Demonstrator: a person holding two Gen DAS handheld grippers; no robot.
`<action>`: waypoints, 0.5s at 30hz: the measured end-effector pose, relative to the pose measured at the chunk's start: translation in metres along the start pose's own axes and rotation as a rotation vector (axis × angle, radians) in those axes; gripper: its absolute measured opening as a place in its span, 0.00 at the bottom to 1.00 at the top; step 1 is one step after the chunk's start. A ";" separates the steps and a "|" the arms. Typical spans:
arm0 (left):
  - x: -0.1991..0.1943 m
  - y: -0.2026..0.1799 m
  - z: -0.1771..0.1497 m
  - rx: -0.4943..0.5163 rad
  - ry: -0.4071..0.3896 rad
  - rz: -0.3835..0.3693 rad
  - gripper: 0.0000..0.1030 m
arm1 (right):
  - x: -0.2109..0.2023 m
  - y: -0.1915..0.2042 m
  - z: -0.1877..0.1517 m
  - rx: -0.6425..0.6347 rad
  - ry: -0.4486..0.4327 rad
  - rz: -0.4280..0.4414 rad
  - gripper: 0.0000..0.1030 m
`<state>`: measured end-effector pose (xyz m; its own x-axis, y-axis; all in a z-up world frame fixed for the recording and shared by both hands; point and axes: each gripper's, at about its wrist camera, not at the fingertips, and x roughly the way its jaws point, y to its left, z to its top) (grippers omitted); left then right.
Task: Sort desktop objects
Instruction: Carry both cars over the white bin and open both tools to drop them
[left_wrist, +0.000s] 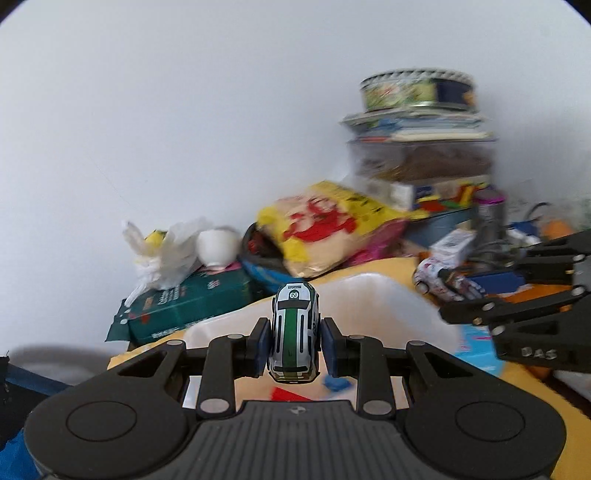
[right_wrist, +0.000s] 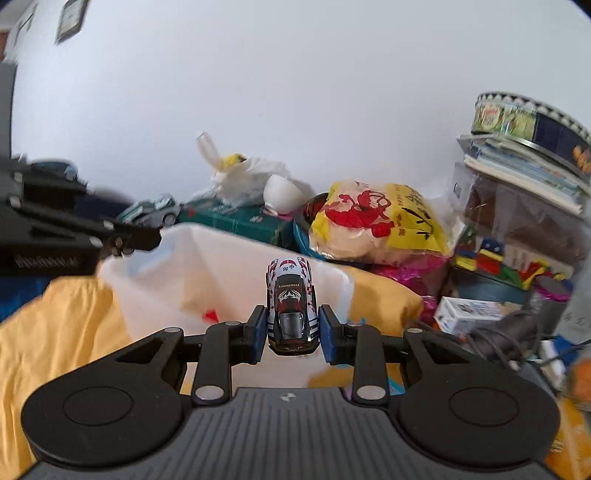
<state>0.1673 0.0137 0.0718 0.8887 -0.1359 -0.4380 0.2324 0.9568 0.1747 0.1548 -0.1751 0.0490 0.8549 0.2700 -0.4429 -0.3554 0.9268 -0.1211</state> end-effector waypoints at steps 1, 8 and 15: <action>0.014 0.002 0.002 0.002 0.024 0.014 0.32 | 0.007 -0.002 0.005 0.022 0.008 0.001 0.32; 0.072 0.014 -0.011 -0.026 0.159 0.044 0.32 | 0.056 0.004 0.010 0.090 0.053 0.039 0.32; 0.062 0.016 -0.014 -0.026 0.140 0.037 0.41 | 0.067 0.008 0.010 0.089 0.074 0.015 0.33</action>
<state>0.2207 0.0237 0.0354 0.8321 -0.0645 -0.5508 0.1884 0.9670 0.1715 0.2128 -0.1470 0.0268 0.8182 0.2674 -0.5089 -0.3306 0.9431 -0.0360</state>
